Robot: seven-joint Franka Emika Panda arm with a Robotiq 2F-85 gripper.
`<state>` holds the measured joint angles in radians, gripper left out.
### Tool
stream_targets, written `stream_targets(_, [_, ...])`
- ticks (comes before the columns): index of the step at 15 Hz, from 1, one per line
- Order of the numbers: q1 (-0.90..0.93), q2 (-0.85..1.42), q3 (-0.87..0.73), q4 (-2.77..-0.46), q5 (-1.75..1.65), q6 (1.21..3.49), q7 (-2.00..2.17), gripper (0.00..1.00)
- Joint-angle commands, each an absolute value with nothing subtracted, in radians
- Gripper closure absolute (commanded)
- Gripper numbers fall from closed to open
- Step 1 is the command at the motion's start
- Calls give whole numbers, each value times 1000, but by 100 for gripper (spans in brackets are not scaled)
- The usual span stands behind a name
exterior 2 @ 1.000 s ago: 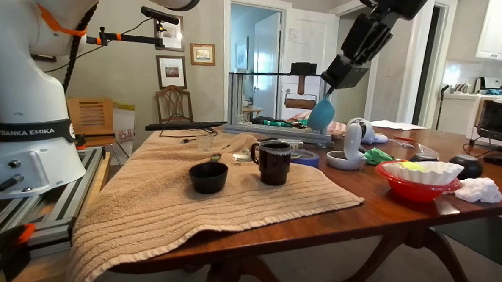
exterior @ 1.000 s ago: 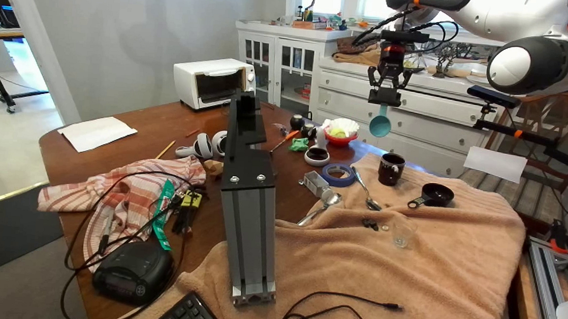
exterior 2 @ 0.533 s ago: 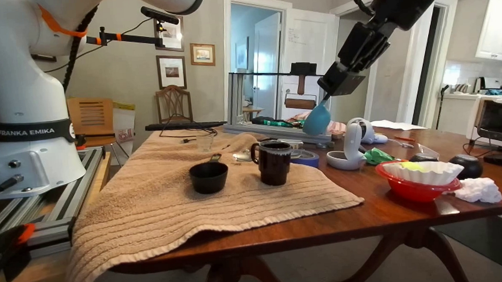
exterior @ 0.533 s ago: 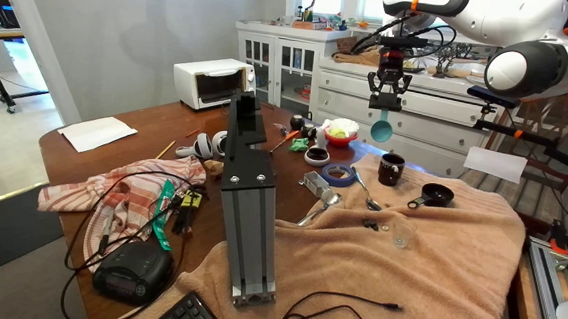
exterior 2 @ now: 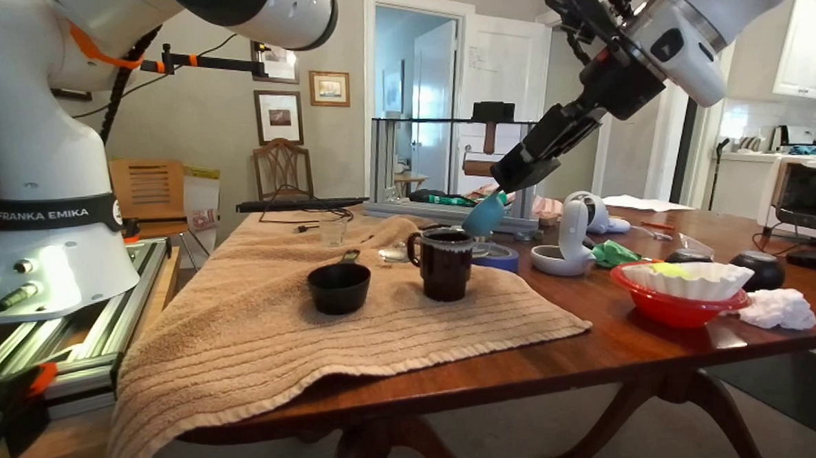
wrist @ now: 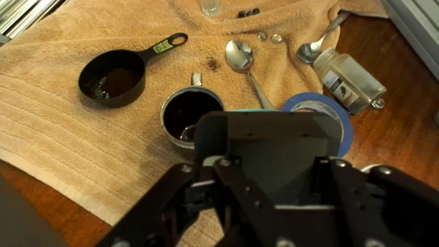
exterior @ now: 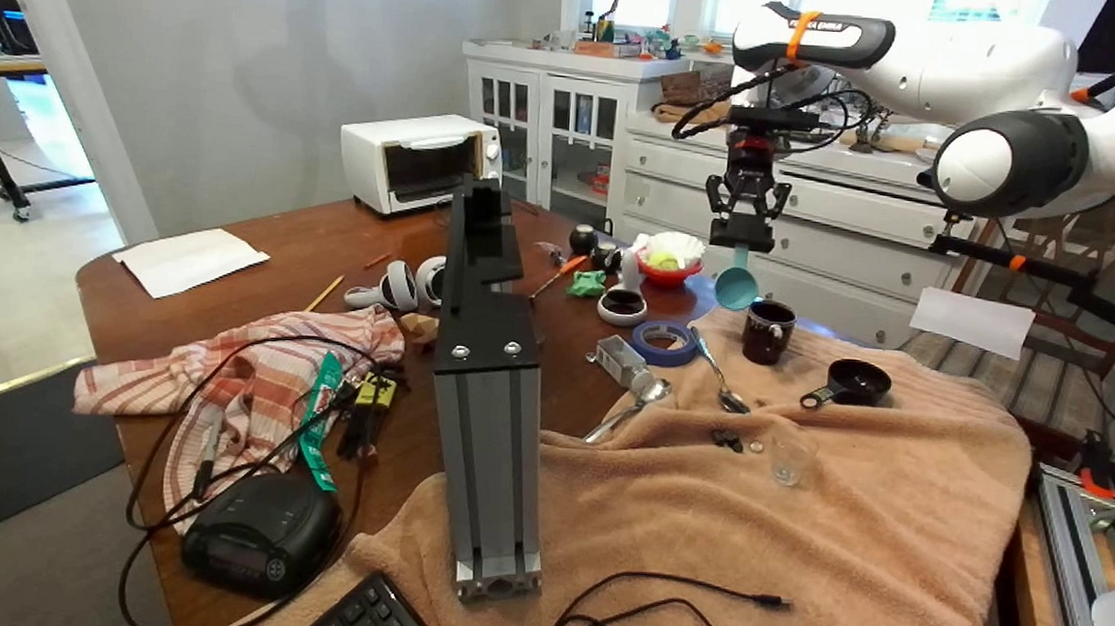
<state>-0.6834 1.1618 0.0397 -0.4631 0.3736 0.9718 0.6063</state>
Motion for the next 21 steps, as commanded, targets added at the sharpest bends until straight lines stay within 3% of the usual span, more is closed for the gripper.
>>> stream_targets(1, [-702, 1212, 82, -439, 464, 897, 663, 78])
stream_targets(15, [-624, 1377, 103, -442, 473, 786, 636, 78])
stream_targets(16, [-623, 1306, 126, -596, 435, 836, 604, 78])
stream_targets(21, [-611, 1290, 175, -723, 403, 823, 581, 78])
